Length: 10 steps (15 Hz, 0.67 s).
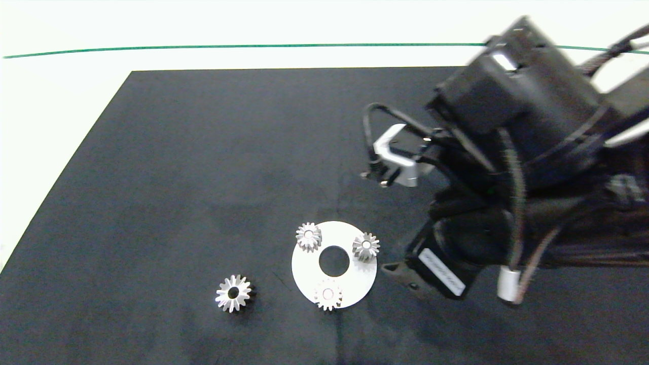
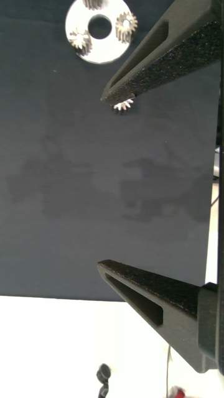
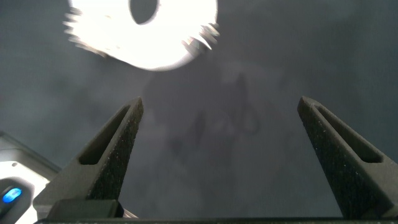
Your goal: Remove an incorrectly installed larger gear and replace it with the correct smaller gear
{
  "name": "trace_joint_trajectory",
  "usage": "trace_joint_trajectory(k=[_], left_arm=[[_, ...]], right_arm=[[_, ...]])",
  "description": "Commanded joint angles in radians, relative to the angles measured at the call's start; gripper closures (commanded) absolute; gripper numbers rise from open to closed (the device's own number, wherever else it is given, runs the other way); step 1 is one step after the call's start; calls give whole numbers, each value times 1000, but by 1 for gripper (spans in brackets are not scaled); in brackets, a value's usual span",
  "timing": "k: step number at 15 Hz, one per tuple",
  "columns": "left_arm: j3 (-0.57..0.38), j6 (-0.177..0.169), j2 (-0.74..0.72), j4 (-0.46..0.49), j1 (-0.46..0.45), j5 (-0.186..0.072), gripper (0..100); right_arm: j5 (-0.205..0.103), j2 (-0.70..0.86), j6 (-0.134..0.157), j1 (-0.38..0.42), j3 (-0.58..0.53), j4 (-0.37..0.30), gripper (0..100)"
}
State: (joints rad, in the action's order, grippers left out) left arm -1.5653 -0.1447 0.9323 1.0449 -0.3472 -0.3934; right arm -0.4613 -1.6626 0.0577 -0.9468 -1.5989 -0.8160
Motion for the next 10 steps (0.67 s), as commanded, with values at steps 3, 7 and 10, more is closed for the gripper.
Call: trace_joint_trajectory(k=[3, 7, 10], left_arm=[[18, -1, 8, -8, -6, -4, 0], [39, -67, -101, -57, 25, -8, 0], [111, -151, -248, -59, 177, -10, 0]], right_arm=[[-280, 745, 30, 332, 732, 529, 0], [-286, 949, 77, 536, 821, 534, 0], [-307, 1067, 70, 658, 913, 603, 0]])
